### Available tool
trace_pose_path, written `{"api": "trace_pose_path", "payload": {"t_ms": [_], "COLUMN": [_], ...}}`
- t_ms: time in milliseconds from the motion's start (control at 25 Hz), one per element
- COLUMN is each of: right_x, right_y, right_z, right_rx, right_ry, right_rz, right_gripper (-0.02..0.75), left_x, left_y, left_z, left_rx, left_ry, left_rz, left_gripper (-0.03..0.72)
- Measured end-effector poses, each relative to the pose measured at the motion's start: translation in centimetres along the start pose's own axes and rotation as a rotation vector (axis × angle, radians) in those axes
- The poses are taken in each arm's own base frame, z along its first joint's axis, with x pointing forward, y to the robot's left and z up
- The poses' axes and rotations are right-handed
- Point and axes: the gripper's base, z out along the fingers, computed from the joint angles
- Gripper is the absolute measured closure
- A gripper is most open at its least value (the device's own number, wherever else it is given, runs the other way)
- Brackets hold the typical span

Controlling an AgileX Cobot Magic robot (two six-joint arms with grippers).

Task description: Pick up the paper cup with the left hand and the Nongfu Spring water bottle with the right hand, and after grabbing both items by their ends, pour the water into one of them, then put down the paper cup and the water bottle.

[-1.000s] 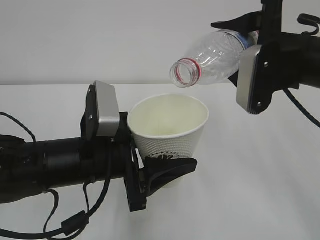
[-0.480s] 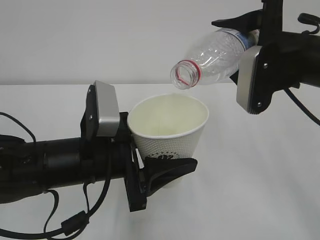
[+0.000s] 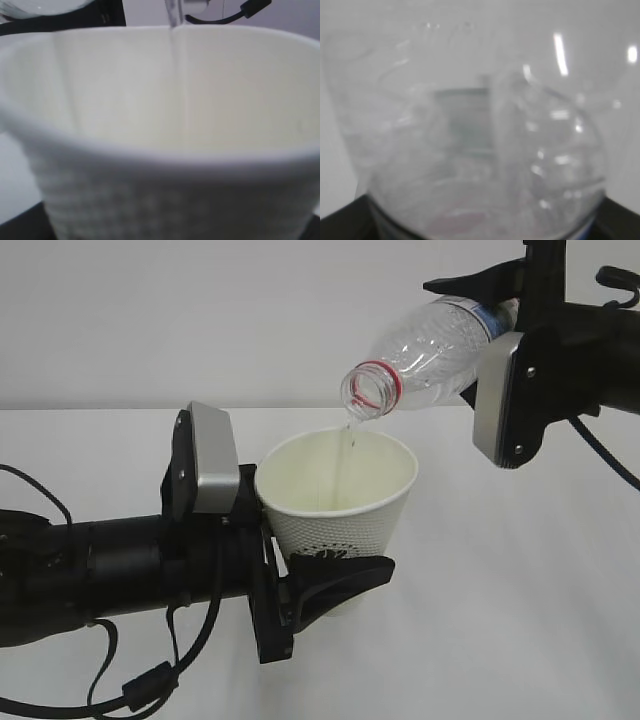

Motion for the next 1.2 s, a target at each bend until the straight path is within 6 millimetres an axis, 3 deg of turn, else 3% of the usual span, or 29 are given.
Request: {"api": "trace_pose_path", "payload": {"t_ms": [1200], "right_x": [0.01], "right_y": [-0.04], "right_z": [0.00], "right_rx": [0.004], "right_ry": [0.001], "right_rz": [-0.042], "right_gripper": [0.226], "left_x": [0.00], "left_y": [0.00], "left_z": [0.00], "left_rx": [0.000], "left_ry": [0.000], "left_rz": [0.000], "left_gripper": [0.180]}}
